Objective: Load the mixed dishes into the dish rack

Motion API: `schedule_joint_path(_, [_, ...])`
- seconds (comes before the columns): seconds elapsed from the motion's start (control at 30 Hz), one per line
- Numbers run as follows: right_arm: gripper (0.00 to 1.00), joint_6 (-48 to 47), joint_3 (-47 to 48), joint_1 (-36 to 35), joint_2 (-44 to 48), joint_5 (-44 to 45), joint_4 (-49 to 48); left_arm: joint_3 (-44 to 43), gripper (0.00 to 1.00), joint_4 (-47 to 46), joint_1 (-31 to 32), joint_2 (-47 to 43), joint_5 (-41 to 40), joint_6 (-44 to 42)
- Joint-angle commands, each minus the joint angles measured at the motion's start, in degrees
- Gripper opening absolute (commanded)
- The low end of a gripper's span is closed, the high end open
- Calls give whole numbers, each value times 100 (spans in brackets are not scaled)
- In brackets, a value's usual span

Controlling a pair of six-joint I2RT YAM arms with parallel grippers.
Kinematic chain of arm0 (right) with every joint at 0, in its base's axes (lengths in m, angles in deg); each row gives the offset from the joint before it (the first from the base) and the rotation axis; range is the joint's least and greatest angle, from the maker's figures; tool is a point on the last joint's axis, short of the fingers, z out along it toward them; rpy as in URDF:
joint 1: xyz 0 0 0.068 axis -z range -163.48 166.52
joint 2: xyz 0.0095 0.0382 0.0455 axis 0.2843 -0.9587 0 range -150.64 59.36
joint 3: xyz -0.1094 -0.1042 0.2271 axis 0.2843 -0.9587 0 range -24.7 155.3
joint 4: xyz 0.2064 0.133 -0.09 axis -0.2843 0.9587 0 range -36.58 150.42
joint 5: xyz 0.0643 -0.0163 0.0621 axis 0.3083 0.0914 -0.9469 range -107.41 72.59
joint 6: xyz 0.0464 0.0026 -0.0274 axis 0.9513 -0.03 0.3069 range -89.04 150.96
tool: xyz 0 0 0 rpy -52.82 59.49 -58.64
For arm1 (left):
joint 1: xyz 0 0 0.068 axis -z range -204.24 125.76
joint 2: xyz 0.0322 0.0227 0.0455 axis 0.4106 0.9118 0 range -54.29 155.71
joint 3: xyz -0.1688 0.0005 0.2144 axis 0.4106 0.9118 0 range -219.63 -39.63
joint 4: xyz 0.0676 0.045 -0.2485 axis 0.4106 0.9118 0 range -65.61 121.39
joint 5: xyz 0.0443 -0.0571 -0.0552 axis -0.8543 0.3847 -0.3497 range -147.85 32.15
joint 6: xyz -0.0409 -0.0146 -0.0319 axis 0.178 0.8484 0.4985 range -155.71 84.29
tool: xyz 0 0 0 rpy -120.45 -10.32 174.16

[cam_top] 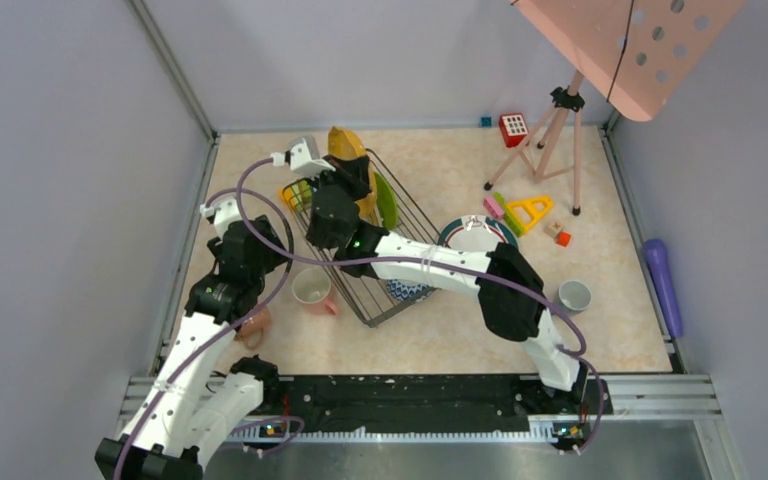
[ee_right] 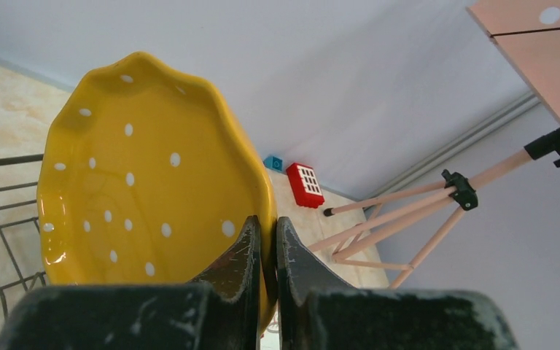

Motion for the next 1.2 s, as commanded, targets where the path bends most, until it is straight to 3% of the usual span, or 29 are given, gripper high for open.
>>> schedule_joint_path(0.0, [0,-849,2,-90,109,102,-1652,-126,74,-87,-24,-59,-86,36])
schedule_joint_path(0.8, [0,-1014,-1332,-91,-77,-560,-2227,-119,73,-110,-37,-11,11,-17])
schedule_joint_path(0.93, [0,-602,-1296,-95,-37,-626,-1759,-119,73,-117,-38,-12,26,-22])
schedule_joint_path(1.03, [23,-230,-1300,-96,59,-748,-1294,-120,73,-119,-38,-4,28,-35])
schedule_joint_path(1.17, [36,252,-1240,-96,144,-858,-641,-121,73,-118,-38,1,42,-27])
